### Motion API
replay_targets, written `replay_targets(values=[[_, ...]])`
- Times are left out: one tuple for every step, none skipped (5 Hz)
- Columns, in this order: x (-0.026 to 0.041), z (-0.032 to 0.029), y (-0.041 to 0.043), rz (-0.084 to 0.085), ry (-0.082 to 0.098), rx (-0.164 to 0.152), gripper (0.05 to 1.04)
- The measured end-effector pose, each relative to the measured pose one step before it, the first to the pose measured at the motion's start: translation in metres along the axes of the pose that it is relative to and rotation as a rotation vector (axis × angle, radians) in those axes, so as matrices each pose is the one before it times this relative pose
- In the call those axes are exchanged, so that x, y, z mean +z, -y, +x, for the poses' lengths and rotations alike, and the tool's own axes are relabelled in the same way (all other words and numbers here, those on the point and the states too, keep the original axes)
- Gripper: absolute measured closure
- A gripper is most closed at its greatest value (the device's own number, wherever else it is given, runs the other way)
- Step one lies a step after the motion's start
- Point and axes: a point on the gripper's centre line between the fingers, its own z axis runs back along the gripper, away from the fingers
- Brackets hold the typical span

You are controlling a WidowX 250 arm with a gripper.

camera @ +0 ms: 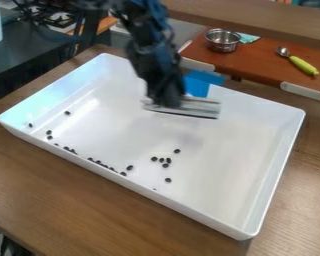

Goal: Sweep into pile

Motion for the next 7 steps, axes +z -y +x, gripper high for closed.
replay_targets(values=[[-0.02174,-0.02677,0.00929,0.0118,-0.0319,-0.1247,0.768],[-0.00268,-0.00769,-0.00207,0.0163,-0.0350,-0.1198,0.768],[-0.00245,-0.00261,-0.01044,0.0366,-0.0392,-0.1034,0.768],[0.00806,0.00969,-0.02421,0.0221,-0.0053,-0.0300,0.768],[0.00354,0.00351,-0.01990,-0.0033,0.0176,-0.0482,0.768],[0.00584,0.00203,-0.01762,-0.0005,0.0246,-0.0304,0.768],[0.01282,0.00262,-0.02306,0.0202,-0.0120,0.0029,0.768]])
